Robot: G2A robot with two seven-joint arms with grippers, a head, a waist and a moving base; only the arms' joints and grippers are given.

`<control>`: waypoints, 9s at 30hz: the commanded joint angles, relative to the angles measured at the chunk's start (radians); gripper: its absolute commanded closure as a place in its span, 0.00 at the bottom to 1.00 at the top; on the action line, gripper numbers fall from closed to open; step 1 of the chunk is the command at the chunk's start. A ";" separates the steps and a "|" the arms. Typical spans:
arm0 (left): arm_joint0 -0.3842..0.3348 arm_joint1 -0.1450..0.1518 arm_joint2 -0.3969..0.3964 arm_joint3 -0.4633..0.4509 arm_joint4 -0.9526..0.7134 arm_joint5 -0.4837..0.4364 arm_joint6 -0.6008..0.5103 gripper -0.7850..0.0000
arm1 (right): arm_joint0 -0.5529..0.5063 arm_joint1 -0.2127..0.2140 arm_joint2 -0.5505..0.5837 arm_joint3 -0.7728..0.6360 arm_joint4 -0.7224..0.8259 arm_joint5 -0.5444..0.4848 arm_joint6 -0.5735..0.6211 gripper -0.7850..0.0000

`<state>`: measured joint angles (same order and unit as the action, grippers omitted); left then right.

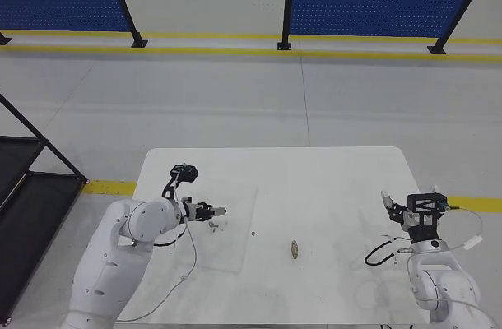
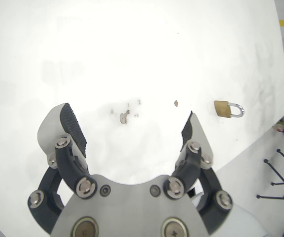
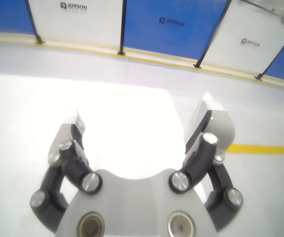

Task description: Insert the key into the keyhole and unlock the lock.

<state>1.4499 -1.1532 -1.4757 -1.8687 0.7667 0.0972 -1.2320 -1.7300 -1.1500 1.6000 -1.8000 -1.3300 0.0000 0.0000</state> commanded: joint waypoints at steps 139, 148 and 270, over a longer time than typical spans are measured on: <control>0.138 0.144 -0.296 0.307 -1.298 -0.381 -0.304 1.00 | 0.000 0.000 0.000 0.000 0.000 0.000 0.000 0.00; 0.138 0.144 -0.296 0.307 -1.298 -0.381 -0.304 1.00 | -0.019 0.005 -0.045 -0.168 -0.109 -0.110 0.133 0.00; 0.138 0.144 -0.296 0.307 -1.298 -0.381 -0.304 1.00 | 0.900 -0.034 -1.069 0.222 0.564 0.324 1.496 0.56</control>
<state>1.5876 -1.0095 -1.7716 -1.5620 -0.5309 -0.2842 -1.5359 -0.8300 -1.1835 0.5311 -1.5811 -0.7669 0.3242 1.4959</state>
